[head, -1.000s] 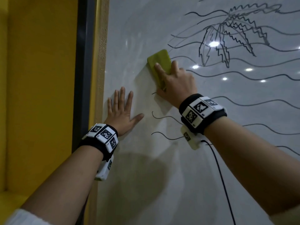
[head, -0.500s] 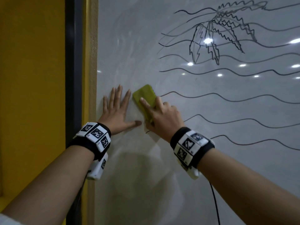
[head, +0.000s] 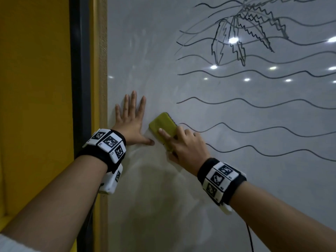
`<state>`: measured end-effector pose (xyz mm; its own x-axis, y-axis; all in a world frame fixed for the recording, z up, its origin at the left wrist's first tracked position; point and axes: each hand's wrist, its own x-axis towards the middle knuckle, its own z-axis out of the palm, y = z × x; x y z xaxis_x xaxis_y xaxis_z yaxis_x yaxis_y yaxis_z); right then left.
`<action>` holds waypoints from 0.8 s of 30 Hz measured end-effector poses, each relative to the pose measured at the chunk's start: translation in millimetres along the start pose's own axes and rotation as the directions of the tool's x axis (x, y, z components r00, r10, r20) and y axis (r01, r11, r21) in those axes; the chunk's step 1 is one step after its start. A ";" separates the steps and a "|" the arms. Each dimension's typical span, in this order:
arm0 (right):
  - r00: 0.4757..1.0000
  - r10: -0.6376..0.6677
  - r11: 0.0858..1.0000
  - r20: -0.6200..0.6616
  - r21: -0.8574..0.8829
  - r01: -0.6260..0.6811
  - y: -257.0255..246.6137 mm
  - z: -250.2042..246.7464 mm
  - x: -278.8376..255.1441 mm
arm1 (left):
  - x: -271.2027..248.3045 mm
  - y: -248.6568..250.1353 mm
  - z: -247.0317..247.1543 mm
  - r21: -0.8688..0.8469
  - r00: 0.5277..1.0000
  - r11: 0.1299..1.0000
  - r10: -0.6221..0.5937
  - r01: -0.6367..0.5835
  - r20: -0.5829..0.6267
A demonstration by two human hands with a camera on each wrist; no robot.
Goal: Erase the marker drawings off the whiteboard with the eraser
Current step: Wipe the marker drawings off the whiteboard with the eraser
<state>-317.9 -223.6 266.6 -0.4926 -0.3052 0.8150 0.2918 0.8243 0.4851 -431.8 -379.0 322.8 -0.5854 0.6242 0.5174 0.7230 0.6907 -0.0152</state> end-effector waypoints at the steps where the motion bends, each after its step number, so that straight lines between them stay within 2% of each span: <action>1: 1.000 -0.011 1.000 -0.014 -0.007 0.011 1.8 -0.3 -0.4 | -0.2 -0.2 0.0 0.000 1.000 1.000 0.000 0.000 -0.002; 7: 0.986 0.145 0.989 -0.085 0.000 -0.146 8.1 -7.9 24.9 | 0.4 1.6 -0.3 -0.004 1.000 1.000 -0.006 0.006 -0.001; 12: 0.998 -0.031 0.999 -0.045 -0.035 0.030 -10.0 8.2 -9.0 | -0.2 1.3 0.1 -0.012 1.000 1.000 0.007 -0.007 -0.001; 14: 0.998 -0.018 0.999 -0.060 -0.035 0.016 -4.1 6.0 0.5 | -0.1 0.8 -0.3 -0.004 1.000 1.000 0.004 -0.004 -0.003; 17: 0.995 0.075 0.997 -0.068 0.001 -0.075 -2.2 0.7 8.6 | 1.1 -0.1 -0.3 -0.002 1.000 1.000 0.003 -0.003 -0.010; 19: 0.997 0.048 0.999 -0.061 0.004 -0.048 -7.9 4.5 -0.9 | 0.9 -1.0 0.4 0.001 1.000 1.000 0.006 -0.006 -0.015; 22: 0.998 -0.059 0.998 -0.027 -0.031 0.058 -10.0 7.5 -10.2 | 0.5 -1.7 1.7 0.004 1.000 1.000 0.012 -0.012 -0.017; 24: 0.998 -0.025 0.999 -0.055 -0.049 0.022 -0.4 0.9 5.4 | 1.5 -1.2 2.7 0.006 1.000 1.000 0.009 -0.009 -0.022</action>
<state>-321.5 -225.2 270.5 -0.4539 -0.3516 0.8188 0.3205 0.7930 0.5182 -434.5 -377.9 321.3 -0.5703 0.6223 0.5362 0.7260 0.6872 -0.0253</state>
